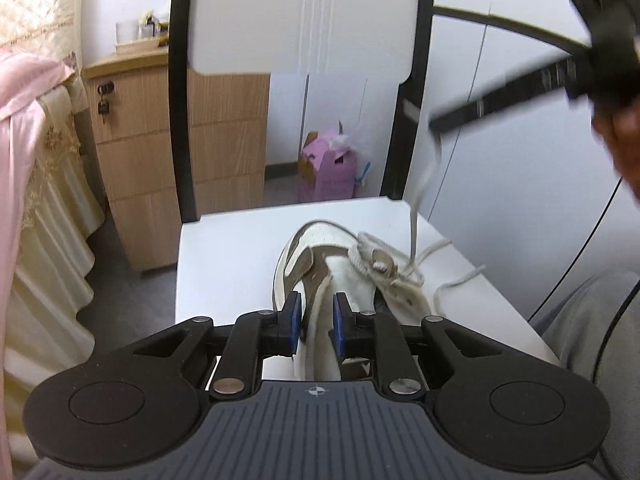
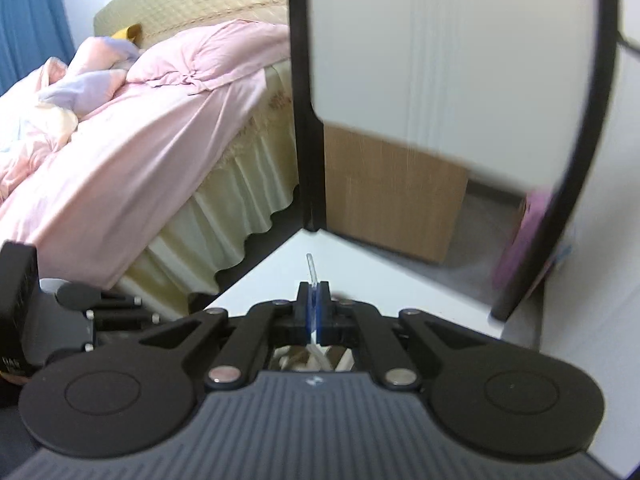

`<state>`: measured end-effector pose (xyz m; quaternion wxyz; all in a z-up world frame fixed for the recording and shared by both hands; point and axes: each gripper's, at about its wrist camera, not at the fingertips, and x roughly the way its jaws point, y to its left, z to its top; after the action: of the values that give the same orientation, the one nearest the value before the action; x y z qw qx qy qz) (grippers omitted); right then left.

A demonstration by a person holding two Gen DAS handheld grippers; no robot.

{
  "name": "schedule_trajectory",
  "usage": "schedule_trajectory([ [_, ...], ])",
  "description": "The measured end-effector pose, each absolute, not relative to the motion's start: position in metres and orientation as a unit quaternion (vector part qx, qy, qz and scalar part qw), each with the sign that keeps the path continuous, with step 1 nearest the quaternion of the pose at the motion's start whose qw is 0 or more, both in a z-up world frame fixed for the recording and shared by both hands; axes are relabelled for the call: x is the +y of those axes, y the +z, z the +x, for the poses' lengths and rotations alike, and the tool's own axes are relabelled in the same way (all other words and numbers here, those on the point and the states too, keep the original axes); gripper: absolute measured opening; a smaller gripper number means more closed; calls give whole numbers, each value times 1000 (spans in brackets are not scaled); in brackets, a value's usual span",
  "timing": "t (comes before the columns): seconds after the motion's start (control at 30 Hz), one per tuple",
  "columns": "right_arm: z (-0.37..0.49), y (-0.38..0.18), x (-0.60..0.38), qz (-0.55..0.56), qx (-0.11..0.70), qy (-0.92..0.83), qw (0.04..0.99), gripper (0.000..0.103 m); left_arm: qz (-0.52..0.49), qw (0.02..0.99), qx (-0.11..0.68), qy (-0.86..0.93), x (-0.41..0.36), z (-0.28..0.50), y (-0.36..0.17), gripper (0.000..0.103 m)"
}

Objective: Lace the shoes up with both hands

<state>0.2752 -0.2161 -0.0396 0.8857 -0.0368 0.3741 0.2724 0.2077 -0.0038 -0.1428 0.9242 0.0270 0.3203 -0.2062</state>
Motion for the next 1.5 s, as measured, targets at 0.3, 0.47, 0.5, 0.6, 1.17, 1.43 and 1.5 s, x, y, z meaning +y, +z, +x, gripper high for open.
schedule_trajectory([
  [0.3,259,-125,-230,35,381,199,902,2,39,928,316,-195,-11,211,-146,20],
  [0.47,255,-162,-236,46,377,161,911,3,40,927,322,-190,-14,213,-148,20],
  [0.5,254,-167,-232,35,374,159,913,3,42,926,323,-189,-15,213,-149,20],
  [0.6,256,-174,-223,4,360,153,920,3,44,925,327,-186,-16,215,-150,20],
  [1.17,296,-213,-222,-3,339,95,936,8,46,921,337,-188,-19,219,-154,27],
  [1.43,300,-217,-223,6,318,68,946,28,51,920,340,-187,-23,219,-156,29],
  [1.5,300,-217,-223,3,317,59,947,32,52,920,341,-186,-24,219,-156,30],
])
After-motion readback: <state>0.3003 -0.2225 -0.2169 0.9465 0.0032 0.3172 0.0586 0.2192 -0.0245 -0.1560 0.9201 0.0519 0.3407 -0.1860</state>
